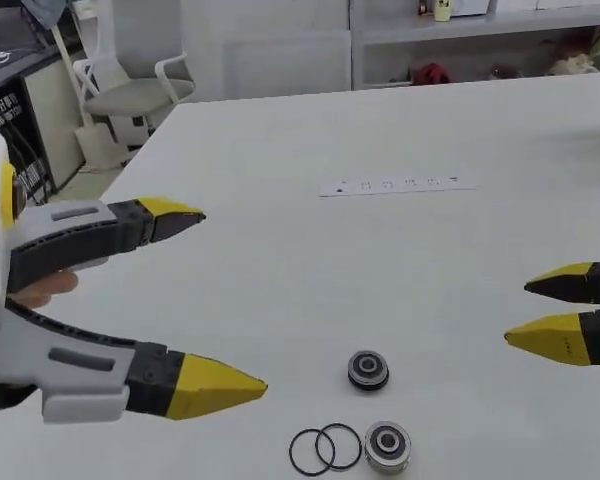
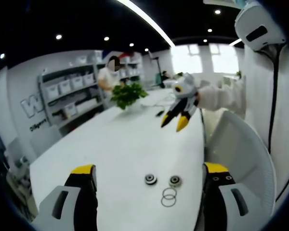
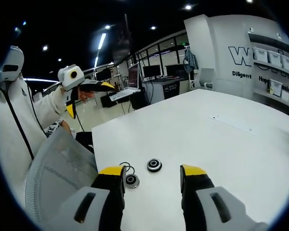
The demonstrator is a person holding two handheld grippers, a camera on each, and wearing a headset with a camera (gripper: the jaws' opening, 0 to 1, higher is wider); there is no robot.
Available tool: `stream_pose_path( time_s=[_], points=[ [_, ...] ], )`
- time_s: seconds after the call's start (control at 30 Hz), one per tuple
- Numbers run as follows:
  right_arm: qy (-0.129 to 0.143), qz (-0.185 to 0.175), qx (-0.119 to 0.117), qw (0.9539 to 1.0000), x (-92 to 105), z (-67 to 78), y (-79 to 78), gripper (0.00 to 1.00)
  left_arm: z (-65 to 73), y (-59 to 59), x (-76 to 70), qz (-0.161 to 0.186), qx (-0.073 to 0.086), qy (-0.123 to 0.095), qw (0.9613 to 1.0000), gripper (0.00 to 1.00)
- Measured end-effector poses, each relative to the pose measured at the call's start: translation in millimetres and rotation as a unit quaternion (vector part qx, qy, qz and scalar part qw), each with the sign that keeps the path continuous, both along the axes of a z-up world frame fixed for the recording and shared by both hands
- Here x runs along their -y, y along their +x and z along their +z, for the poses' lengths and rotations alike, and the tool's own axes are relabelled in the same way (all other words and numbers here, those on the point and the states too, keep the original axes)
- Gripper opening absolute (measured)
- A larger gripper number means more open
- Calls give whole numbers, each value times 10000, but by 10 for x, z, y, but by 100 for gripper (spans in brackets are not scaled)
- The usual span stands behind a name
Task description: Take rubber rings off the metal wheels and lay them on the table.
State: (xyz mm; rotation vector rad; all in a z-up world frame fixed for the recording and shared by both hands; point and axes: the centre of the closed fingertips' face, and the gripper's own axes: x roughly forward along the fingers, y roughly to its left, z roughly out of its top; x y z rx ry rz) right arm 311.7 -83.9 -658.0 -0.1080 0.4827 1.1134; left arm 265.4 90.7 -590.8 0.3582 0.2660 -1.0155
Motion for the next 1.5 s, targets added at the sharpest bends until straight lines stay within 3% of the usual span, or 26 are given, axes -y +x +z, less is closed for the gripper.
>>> stream_pose_path(
  time_s=[0.27, 0.43, 0.57, 0.67, 0.9, 1.07, 1.2, 1.27, 1.5],
  points=[
    [28, 129, 76, 9999, -100, -1, 123, 43, 30, 201, 48, -94, 49, -121, 9999, 91],
    [39, 189, 95, 9998, -149, -12, 208, 42, -46, 338, 55, -111, -21, -185, 9998, 88],
    [40, 220, 134, 9997, -188, -7, 308, 42, -129, 486, 69, -85, -32, -99, 9999, 86],
    [243, 277, 183, 9992, -245, 54, 373, 43, -166, 581, 115, -117, 19, -157, 9998, 82],
    [424, 354, 264, 9981, -364, 71, 513, 42, -268, 769, 225, -223, 78, -237, 9994, 78],
    [421, 407, 217, 9980, -451, -20, 591, 41, -322, 905, 267, -201, 88, -329, 9992, 75],
    [334, 492, 226, 9980, -510, -120, 635, 40, -447, 960, 297, -214, 23, -354, 9991, 74],
    [334, 536, 293, 9976, -541, -160, 652, 40, -509, 994, 307, -199, 109, -337, 9992, 71],
    [272, 795, 143, 9964, -696, -414, 607, 38, -749, 1043, 378, -237, 125, -294, 9992, 66]
  ],
)
